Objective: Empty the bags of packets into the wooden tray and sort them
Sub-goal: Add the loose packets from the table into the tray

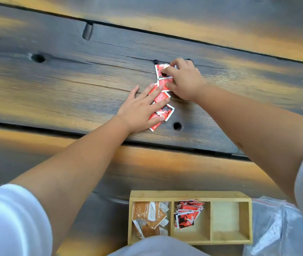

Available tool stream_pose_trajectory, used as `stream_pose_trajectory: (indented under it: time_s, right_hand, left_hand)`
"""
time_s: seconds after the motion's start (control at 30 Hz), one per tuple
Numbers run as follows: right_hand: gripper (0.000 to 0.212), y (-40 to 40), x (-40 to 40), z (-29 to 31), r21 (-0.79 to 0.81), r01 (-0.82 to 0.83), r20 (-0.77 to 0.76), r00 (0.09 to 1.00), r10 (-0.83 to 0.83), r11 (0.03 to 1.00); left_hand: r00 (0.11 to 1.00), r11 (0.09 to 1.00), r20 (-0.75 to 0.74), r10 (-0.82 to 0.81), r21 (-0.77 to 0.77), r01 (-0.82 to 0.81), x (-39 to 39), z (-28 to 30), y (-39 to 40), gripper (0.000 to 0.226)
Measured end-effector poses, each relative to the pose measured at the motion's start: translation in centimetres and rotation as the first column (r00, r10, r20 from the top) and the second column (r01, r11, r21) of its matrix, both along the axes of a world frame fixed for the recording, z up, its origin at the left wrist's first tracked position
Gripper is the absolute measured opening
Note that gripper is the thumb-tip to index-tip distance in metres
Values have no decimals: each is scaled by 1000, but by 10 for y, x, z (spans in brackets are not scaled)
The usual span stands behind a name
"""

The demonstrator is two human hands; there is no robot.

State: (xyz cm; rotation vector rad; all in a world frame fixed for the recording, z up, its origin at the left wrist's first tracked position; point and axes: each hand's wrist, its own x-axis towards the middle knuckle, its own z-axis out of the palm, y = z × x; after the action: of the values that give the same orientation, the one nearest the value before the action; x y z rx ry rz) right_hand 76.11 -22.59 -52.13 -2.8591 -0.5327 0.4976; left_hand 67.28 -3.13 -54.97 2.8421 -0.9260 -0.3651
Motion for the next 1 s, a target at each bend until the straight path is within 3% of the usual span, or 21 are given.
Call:
stream_pose_trajectory:
  time_s: [0.17, 0.27, 0.5, 0.7, 0.83, 1.0]
  right_hand:
    - [41, -2, -22, -8, 75, 16, -22, 1000, -15, 997]
    - [44, -2, -30, -8, 70, 59, 1, 998, -59, 996]
    - [53, 13, -65, -4, 218, 159, -98, 985, -140, 963]
    - [36, 21, -91, -4, 296, 275, -170, 957, -233, 915]
    - [52, 26, -90, 5, 260, 427, -253, 896, -366, 866]
    - [57, 40, -95, 7, 152, 493, -329, 843, -427, 857]
  left_hand:
    - [998, 990, -32, 47, -135, -51, -6, 4, 6, 64]
    - [995, 986, -41, 89, -136, -93, -24, 5, 18, 72]
    - [998, 987, 37, 56, -155, -50, -36, 6, 22, 44]
    - [988, 917, 1, 155, -373, -144, -42, -5, 19, 33]
    - [962, 828, -88, 258, -493, -267, -51, -4, 11, 25]
    - [900, 781, -118, 419, -458, -424, -63, 4, 1, 18]
